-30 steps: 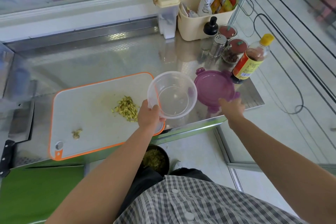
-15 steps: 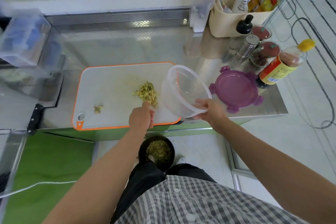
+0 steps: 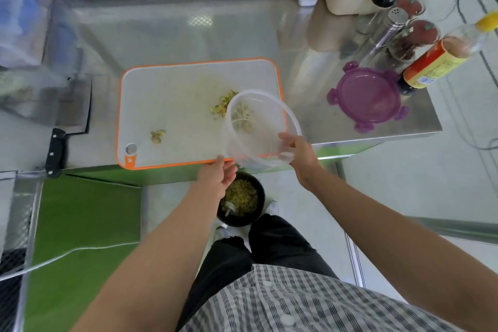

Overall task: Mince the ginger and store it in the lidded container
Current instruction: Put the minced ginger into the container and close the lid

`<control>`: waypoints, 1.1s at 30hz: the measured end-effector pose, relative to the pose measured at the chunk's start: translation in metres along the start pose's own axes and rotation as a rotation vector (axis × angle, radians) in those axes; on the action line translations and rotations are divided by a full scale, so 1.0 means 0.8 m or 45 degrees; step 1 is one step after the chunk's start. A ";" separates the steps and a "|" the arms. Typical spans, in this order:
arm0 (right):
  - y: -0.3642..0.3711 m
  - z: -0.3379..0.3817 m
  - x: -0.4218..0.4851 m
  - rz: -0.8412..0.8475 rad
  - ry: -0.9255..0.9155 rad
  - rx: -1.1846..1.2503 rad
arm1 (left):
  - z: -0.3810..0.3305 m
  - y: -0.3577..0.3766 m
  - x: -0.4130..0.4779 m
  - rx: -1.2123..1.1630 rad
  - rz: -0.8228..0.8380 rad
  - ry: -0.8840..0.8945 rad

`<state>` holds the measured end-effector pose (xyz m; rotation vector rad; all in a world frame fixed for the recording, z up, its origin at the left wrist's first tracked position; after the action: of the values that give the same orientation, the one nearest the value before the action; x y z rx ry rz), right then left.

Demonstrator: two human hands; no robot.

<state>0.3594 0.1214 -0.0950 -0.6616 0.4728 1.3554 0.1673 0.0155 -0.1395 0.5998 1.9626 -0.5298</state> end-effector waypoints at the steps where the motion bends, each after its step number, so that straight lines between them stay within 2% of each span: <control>1: 0.000 -0.002 -0.003 -0.024 -0.014 -0.004 | 0.001 -0.001 -0.001 0.014 -0.001 0.012; 6: -0.009 -0.012 -0.012 -0.103 -0.071 0.020 | 0.008 -0.011 0.006 0.066 0.024 -0.009; 12: -0.022 -0.006 -0.034 -0.108 -0.212 -0.042 | 0.022 -0.027 -0.021 0.307 0.122 -0.061; 16: -0.011 -0.016 -0.062 0.212 -0.268 -0.263 | 0.002 -0.057 -0.033 0.399 0.093 0.141; 18: -0.005 -0.043 -0.076 0.387 -0.206 -0.493 | 0.000 -0.069 -0.038 0.482 0.136 0.245; 20: -0.004 -0.077 -0.086 0.450 -0.139 -0.809 | 0.005 -0.083 -0.042 0.636 0.189 0.298; 22: -0.009 -0.100 -0.085 0.366 -0.109 -1.007 | 0.021 -0.097 -0.046 0.804 0.280 0.271; 25: -0.011 -0.117 -0.086 0.207 -0.080 -1.030 | 0.056 -0.105 -0.050 1.008 0.478 0.188; 27: -0.006 -0.128 -0.089 0.193 -0.020 -0.956 | 0.062 -0.103 -0.050 1.010 0.474 0.216; 29: 0.000 -0.129 -0.089 0.205 -0.041 -0.995 | 0.056 -0.102 -0.048 0.930 0.384 0.274; 31: 0.004 -0.099 -0.084 0.125 -0.292 -1.204 | 0.054 -0.100 -0.049 0.886 0.331 0.284; 33: 0.007 -0.055 -0.078 -0.045 -0.571 -1.278 | 0.052 -0.097 -0.043 0.828 0.289 0.290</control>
<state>0.3465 0.0462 -0.0866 -1.1133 -0.6353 1.6167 0.1622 -0.0762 -0.1176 1.3191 1.8802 -0.9997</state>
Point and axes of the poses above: each hand's wrist, its own x-axis towards the middle knuckle, its own y-axis out of the palm, z = x × y, the point moved 10 cm from there along x, towards the middle knuckle, and after that the axes turned 12 degrees about -z, right-handed, at the moved point
